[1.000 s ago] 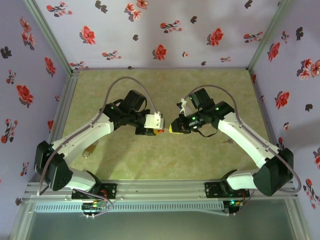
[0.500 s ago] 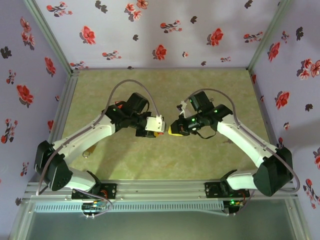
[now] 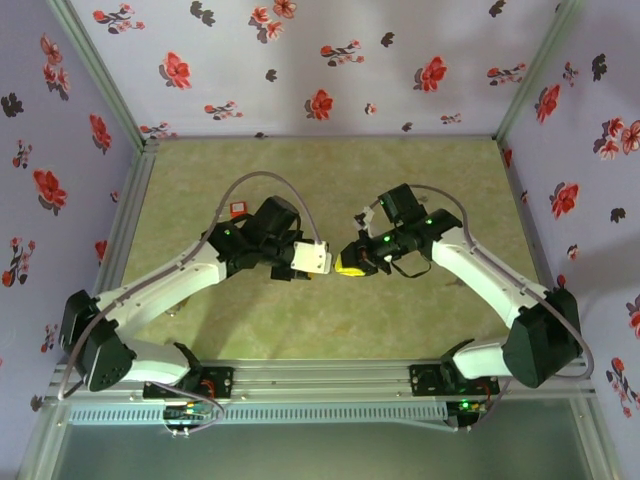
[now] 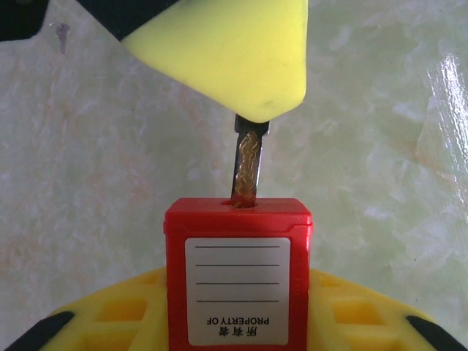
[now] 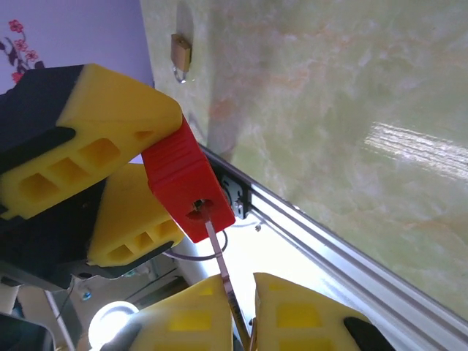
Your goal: Unlock with the key
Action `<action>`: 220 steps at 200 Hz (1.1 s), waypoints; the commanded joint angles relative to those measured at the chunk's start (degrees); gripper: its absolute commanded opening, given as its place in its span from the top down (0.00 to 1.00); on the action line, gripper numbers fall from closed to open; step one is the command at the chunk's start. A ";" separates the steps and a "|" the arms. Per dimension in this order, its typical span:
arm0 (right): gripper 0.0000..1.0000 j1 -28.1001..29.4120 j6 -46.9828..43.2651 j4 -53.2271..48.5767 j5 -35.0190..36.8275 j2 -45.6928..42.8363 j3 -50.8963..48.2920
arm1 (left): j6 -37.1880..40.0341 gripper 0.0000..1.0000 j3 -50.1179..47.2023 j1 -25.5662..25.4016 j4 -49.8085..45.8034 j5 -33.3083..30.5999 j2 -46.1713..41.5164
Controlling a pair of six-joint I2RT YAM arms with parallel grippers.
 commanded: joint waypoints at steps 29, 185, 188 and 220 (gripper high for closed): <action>1.00 -1.01 -0.66 2.63 -5.69 1.85 3.16 | -3.23 1.00 0.56 -3.76 13.82 11.85 -4.89; 1.00 1.72 -24.59 -29.90 3.07 5.81 19.36 | -7.76 1.00 5.68 -5.95 16.90 22.53 -0.27; 1.00 1.72 -24.66 -30.27 3.16 5.95 19.68 | -7.82 1.00 5.58 -6.11 17.27 22.58 -0.17; 1.00 3.74 -21.15 -26.15 4.97 5.65 18.63 | -10.30 1.00 5.55 -7.90 21.62 20.93 1.44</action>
